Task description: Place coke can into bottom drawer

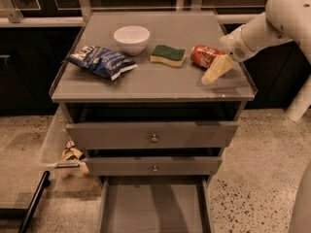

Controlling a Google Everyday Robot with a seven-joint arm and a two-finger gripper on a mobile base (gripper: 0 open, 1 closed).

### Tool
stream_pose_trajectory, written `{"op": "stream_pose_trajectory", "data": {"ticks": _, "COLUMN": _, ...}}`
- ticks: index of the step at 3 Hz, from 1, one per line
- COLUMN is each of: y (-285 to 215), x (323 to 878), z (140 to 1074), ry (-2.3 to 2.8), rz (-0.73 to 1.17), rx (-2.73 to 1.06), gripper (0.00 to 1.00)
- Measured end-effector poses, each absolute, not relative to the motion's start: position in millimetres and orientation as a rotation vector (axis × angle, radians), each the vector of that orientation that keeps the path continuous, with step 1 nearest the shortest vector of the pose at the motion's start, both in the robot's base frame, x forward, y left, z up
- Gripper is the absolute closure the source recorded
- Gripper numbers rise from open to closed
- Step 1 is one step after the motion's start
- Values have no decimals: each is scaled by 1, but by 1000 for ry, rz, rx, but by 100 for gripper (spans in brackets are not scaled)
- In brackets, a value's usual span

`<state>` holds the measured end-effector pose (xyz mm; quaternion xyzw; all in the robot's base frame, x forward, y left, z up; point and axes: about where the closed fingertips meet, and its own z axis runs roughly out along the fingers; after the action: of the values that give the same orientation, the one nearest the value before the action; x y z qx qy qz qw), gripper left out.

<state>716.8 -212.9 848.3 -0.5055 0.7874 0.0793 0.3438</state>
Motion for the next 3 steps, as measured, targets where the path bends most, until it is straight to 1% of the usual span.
{"op": "stream_pose_trajectory", "data": {"ticks": 1, "y": -213, "x": 717, "z": 848, "ry": 2046, "rz": 206, "rx": -1313, "gripper": 19}}
{"op": "stream_pose_trajectory", "data": {"ticks": 3, "y": -213, "x": 717, "z": 848, "ry": 2046, "rz": 206, "rx": -1314, "gripper": 65}}
